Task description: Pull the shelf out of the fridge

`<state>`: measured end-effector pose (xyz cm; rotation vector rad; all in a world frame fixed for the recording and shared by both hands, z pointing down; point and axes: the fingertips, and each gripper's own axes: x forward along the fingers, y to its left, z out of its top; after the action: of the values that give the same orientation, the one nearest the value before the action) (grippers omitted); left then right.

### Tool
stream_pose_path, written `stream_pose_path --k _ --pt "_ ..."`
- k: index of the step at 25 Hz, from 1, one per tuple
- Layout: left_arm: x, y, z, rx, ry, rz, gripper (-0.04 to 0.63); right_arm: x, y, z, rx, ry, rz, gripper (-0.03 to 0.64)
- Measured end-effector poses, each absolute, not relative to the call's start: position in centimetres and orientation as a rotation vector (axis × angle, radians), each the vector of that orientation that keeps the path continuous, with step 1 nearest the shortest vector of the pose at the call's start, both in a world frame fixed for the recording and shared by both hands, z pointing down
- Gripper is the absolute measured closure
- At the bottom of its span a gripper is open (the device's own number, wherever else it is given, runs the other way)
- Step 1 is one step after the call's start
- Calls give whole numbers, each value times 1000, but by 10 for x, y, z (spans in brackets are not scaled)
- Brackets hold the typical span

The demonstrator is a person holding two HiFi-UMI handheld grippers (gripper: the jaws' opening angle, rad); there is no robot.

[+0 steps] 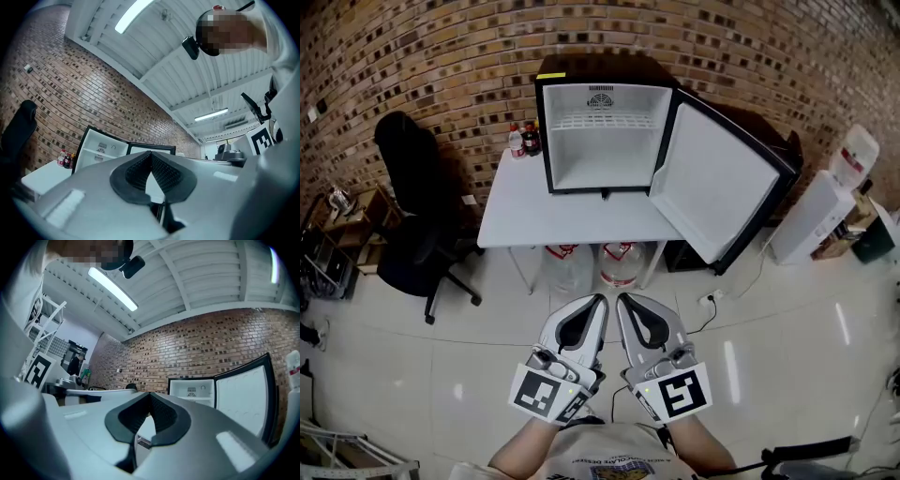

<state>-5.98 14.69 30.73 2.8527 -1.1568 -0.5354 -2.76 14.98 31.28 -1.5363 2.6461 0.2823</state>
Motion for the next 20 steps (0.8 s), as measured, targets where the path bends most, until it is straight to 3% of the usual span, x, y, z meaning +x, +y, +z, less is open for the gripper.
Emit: stream_pose_path --k 20 --pt "-97 102 314 2832 -1125 -550 592 -54 104 313 -1589 2617 276 613"
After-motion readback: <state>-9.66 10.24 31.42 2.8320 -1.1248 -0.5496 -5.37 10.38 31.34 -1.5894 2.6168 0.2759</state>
